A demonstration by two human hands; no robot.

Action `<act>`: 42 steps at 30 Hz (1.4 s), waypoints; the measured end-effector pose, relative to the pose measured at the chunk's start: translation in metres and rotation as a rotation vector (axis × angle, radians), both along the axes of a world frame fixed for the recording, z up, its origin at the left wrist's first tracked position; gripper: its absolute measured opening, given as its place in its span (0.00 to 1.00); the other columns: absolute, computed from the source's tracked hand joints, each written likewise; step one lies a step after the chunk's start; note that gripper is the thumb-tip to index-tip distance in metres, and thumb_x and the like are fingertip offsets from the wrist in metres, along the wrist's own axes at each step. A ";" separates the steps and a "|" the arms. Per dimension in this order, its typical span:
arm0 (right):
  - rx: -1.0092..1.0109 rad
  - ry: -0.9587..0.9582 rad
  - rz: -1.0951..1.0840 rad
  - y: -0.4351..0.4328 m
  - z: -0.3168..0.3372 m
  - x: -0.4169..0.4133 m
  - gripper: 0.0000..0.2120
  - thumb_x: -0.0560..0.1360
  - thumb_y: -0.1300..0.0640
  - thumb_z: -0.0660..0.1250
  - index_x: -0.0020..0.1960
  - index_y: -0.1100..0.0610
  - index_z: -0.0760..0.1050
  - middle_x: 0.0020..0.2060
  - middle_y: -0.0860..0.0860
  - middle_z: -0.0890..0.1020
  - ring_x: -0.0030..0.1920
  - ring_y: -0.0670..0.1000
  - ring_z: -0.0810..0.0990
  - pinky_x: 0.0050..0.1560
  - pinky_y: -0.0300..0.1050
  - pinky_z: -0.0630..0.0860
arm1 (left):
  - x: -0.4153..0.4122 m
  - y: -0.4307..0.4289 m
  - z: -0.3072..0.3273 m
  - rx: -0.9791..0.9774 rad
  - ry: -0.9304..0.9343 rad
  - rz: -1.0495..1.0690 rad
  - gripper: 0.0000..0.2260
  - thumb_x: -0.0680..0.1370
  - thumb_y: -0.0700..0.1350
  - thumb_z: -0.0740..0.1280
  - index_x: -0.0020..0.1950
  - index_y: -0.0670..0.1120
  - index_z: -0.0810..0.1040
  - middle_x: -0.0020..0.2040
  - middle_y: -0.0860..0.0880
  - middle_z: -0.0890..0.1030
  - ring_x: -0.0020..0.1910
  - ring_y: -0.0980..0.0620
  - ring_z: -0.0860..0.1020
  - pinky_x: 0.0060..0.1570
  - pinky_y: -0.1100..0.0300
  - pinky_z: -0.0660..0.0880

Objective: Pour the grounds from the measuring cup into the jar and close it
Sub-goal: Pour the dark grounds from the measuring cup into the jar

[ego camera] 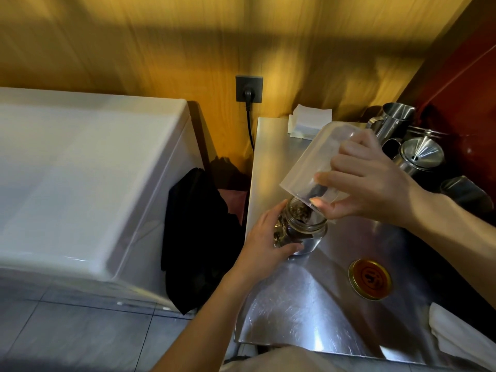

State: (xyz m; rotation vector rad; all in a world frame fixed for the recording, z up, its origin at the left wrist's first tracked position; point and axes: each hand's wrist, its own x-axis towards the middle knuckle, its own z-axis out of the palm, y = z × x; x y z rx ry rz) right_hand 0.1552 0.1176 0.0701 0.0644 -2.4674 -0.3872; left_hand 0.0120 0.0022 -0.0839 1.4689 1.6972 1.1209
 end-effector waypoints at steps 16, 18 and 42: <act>0.060 0.002 0.063 -0.002 -0.005 0.006 0.15 0.73 0.52 0.68 0.34 0.63 0.78 0.25 0.55 0.74 0.34 0.53 0.66 0.39 0.50 0.67 | 0.001 0.000 -0.003 -0.007 -0.066 0.022 0.36 0.68 0.50 0.75 0.70 0.59 0.60 0.64 0.57 0.69 0.62 0.65 0.66 0.59 0.70 0.63; 0.060 0.008 0.089 -0.003 -0.005 0.007 0.14 0.72 0.53 0.69 0.36 0.63 0.77 0.25 0.55 0.74 0.34 0.53 0.66 0.39 0.50 0.68 | 0.001 0.000 -0.003 -0.002 -0.067 0.022 0.35 0.68 0.51 0.75 0.70 0.58 0.61 0.63 0.57 0.69 0.62 0.63 0.66 0.59 0.68 0.63; 0.039 -0.110 0.123 -0.002 0.000 0.011 0.12 0.72 0.53 0.69 0.36 0.61 0.77 0.27 0.54 0.73 0.34 0.54 0.65 0.41 0.50 0.67 | 0.002 -0.002 -0.005 0.000 -0.076 0.006 0.34 0.69 0.49 0.75 0.70 0.58 0.61 0.64 0.54 0.70 0.63 0.60 0.68 0.59 0.68 0.64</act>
